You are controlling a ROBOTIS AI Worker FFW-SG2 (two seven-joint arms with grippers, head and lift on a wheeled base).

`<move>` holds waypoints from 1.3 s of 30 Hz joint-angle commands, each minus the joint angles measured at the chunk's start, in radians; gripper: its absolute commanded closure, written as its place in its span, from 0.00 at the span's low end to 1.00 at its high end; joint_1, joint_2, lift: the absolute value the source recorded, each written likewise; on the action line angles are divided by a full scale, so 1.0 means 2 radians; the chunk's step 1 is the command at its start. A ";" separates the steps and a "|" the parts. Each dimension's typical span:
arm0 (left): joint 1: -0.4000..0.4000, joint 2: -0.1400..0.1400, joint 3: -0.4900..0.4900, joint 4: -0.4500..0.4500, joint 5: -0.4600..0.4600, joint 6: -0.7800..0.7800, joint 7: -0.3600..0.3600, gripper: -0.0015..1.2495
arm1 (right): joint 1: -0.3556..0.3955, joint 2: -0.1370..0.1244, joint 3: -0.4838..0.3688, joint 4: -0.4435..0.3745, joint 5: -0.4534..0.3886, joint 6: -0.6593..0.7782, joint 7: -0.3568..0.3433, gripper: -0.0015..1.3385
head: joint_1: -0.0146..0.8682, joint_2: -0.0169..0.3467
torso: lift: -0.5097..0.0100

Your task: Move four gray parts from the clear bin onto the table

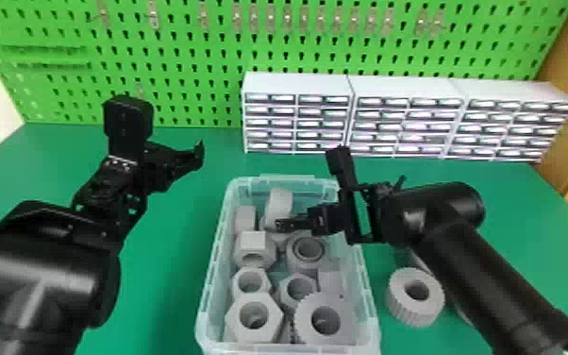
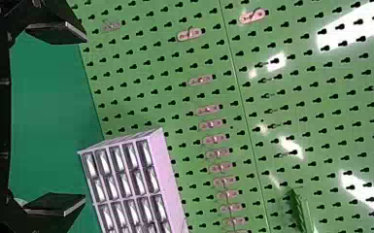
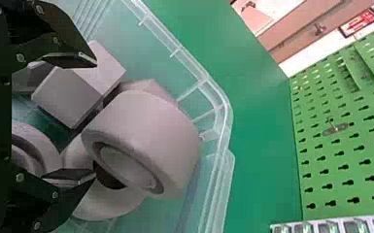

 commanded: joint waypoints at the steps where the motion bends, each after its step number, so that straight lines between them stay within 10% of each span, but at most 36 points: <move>1: -0.001 0.000 0.000 0.001 0.000 0.000 0.000 0.10 | -0.007 0.002 0.018 0.002 0.001 -0.006 0.000 0.34 | 0.79 0.12 | 0.89; 39: -0.004 0.000 -0.003 0.001 0.001 0.000 0.000 0.10 | -0.029 0.001 0.052 0.020 -0.008 -0.045 -0.014 0.37 | 0.79 0.12 | 0.89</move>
